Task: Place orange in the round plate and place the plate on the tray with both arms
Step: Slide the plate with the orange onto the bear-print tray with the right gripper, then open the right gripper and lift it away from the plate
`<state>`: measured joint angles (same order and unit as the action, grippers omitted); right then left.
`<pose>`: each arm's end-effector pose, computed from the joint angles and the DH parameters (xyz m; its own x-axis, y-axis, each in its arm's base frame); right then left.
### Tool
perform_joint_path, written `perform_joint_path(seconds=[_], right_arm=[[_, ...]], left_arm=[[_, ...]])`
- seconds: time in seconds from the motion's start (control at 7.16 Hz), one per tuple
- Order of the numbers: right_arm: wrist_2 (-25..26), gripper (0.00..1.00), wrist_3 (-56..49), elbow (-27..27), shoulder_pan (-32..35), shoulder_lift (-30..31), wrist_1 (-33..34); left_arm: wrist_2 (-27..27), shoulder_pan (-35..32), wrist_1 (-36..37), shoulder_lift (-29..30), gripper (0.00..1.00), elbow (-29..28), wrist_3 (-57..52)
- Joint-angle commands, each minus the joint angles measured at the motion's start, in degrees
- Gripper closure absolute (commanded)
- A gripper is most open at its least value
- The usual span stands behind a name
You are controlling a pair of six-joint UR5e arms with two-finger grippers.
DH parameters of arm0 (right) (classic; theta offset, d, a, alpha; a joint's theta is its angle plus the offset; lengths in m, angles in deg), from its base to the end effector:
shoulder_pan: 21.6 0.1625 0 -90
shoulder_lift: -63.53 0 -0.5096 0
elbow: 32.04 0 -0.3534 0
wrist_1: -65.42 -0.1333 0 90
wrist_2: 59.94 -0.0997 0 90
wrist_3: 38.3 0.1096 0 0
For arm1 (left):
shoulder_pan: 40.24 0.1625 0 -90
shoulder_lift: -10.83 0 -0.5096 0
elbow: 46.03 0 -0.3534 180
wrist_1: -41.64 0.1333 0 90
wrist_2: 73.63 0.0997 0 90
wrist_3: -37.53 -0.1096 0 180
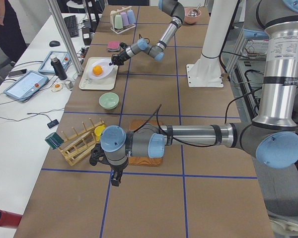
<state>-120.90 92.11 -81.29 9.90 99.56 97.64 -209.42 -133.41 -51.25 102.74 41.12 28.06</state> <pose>-0.6522 -0.6184 0.3184 -0.3384 0.4573 0.8224 -0.8258 0.2747 -0.4926 -0.0808 -0.4688 0.7506 0.6972 0.1502 -0.7010 -0.0603 0.9866 0.1514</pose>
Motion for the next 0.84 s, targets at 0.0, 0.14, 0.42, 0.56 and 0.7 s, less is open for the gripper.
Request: perform_joint_path(seconds=[0.0,0.14,0.42,0.56,0.7], right_arm=[[-5.2,0.00,-15.3,-12.1,0.3,7.0,2.4],[-8.2,0.00,-22.6,-19.7,0.8,10.7,11.4],[-17.3,0.00,-36.8,-28.1,3.7,11.4,28.0],[-25.1,0.00,-46.1,-31.1,7.8,11.6,33.6],[-34.3,0.00,-54.9,-34.0,13.2,14.2,36.1]], left_arm=[[0.0,0.0,0.0,0.1,0.01,0.0,0.1],[0.0,0.0,0.0,0.1,0.01,0.0,0.1],[0.0,-0.1,0.0,0.1,0.01,0.2,0.9],[0.0,-0.1,0.0,-0.1,0.01,0.6,1.1],[0.1,-0.1,0.1,-0.5,0.01,1.4,1.0]])
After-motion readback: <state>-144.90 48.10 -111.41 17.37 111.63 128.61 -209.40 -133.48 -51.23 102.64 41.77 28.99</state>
